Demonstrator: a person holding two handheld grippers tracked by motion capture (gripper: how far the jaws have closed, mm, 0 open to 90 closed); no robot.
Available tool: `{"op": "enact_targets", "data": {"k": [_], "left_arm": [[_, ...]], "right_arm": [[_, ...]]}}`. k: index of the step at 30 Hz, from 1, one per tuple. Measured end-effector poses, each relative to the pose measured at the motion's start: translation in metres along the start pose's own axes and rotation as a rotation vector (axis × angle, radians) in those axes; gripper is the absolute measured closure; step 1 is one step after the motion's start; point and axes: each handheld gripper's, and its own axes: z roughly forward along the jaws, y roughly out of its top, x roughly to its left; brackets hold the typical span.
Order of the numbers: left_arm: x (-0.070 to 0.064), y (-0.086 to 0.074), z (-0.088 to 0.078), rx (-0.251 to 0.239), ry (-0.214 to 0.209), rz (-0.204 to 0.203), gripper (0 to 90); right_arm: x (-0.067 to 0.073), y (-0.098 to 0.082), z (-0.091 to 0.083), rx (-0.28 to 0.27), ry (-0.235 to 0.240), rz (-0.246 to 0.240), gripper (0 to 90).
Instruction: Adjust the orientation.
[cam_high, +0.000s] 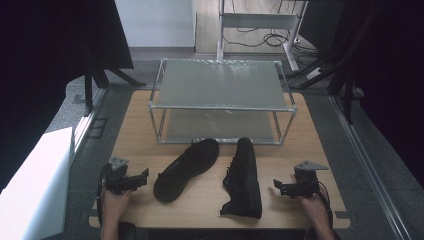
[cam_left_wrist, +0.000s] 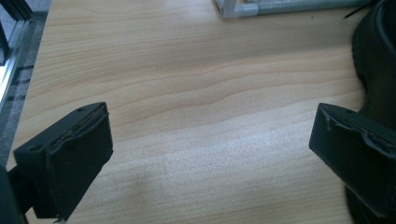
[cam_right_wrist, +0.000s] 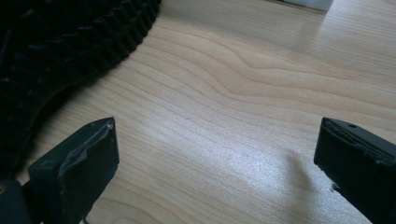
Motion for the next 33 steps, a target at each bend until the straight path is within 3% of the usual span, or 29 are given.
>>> {"op": "enact_targets", "data": {"k": [14,25,31,33], "left_arm": [[-0.001,0.003,0.001,0.004,-0.011,-0.020,0.0],[-0.008,0.005,0.007,0.029,-0.003,0.022,0.0],[-0.013,0.004,0.010,0.063,0.006,0.069,0.0],[-0.019,0.004,0.013,0.087,0.014,0.108,0.0]], "right_arm": [[0.000,0.000,0.001,-0.003,0.010,0.001,1.0],[-0.001,0.000,0.001,0.000,0.011,0.012,2.0],[-0.001,0.000,0.001,-0.003,0.012,0.012,2.3],[-0.001,0.000,0.001,-0.002,0.013,0.013,2.4]]}}
